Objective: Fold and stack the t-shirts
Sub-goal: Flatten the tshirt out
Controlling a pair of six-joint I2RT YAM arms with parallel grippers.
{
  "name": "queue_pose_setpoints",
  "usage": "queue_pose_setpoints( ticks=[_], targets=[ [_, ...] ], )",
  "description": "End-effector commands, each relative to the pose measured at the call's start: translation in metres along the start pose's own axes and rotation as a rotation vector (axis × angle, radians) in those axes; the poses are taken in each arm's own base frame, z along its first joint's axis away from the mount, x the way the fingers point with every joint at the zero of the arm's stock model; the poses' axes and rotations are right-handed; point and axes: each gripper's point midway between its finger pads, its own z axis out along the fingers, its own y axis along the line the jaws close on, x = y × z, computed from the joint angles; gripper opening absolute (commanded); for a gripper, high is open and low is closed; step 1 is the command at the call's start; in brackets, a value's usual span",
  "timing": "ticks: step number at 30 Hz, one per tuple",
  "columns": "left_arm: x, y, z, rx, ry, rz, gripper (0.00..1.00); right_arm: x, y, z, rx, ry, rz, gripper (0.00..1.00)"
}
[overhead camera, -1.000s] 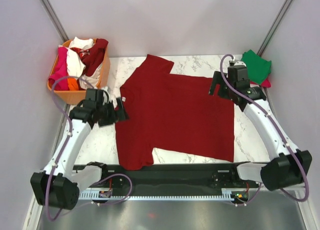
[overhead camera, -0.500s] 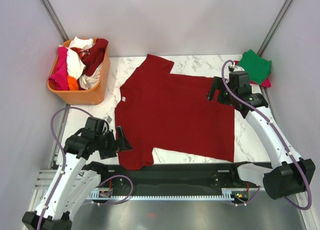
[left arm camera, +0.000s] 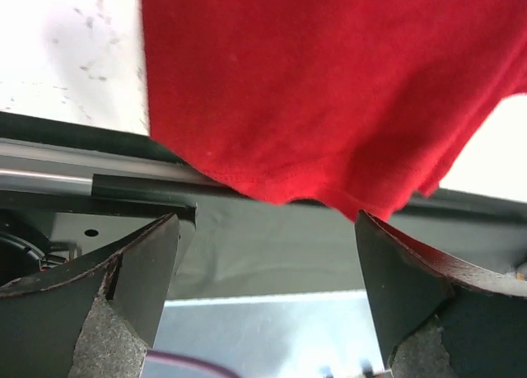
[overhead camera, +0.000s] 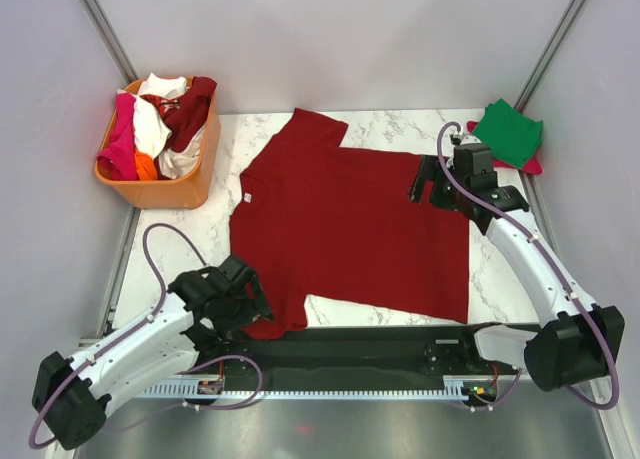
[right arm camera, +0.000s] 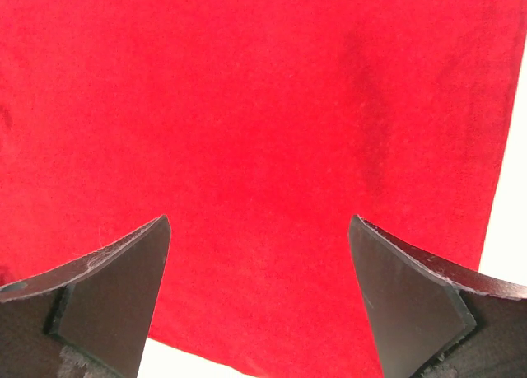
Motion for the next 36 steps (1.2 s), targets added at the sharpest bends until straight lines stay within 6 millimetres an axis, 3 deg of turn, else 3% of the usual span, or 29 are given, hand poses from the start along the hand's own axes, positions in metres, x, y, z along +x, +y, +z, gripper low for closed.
queue_pose_setpoints(
  ticks=[1,6,10,13,16,20,23,29,30,33,35,36],
  targets=[
    [-0.023,-0.005,0.008,-0.037,-0.139,-0.147,0.93,-0.005,0.012,0.001,-0.061,-0.017,-0.006,0.98],
    [-0.020,0.005,0.030,-0.100,-0.131,-0.156,0.84,-0.002,0.011,-0.004,-0.066,-0.020,-0.010,0.98],
    [-0.025,0.005,0.030,-0.112,-0.161,-0.149,0.79,0.002,0.009,-0.006,-0.061,-0.019,-0.009,0.98],
    [-0.027,0.005,0.031,-0.117,-0.172,-0.139,0.68,0.003,0.008,-0.006,-0.058,-0.017,-0.011,0.98],
    [-0.031,0.007,0.031,-0.131,-0.199,-0.132,0.52,0.004,0.006,-0.005,-0.052,-0.015,-0.011,0.98],
    [-0.037,0.004,0.030,-0.125,-0.228,-0.120,0.14,0.005,0.003,-0.009,-0.036,-0.024,-0.005,0.98],
    [-0.046,-0.008,0.022,-0.096,-0.254,-0.066,0.05,0.010,-0.022,-0.015,0.100,-0.047,0.065,0.98],
    [-0.055,-0.019,0.015,-0.092,-0.280,0.005,0.02,0.068,-0.063,-0.019,0.285,0.077,0.256,0.98],
    [-0.057,-0.020,0.014,-0.089,-0.292,0.012,0.02,0.093,-0.075,-0.020,0.340,0.146,0.284,0.98],
    [-0.064,-0.027,0.005,-0.045,-0.334,0.030,0.02,0.127,-0.104,-0.030,0.416,0.213,0.411,0.98],
    [-0.067,-0.028,0.002,-0.031,-0.349,0.042,0.02,0.134,-0.110,-0.037,0.406,0.202,0.496,0.98],
    [-0.068,-0.030,0.001,-0.017,-0.357,0.044,0.02,0.146,-0.111,-0.038,0.409,0.233,0.528,0.98]
  ],
)
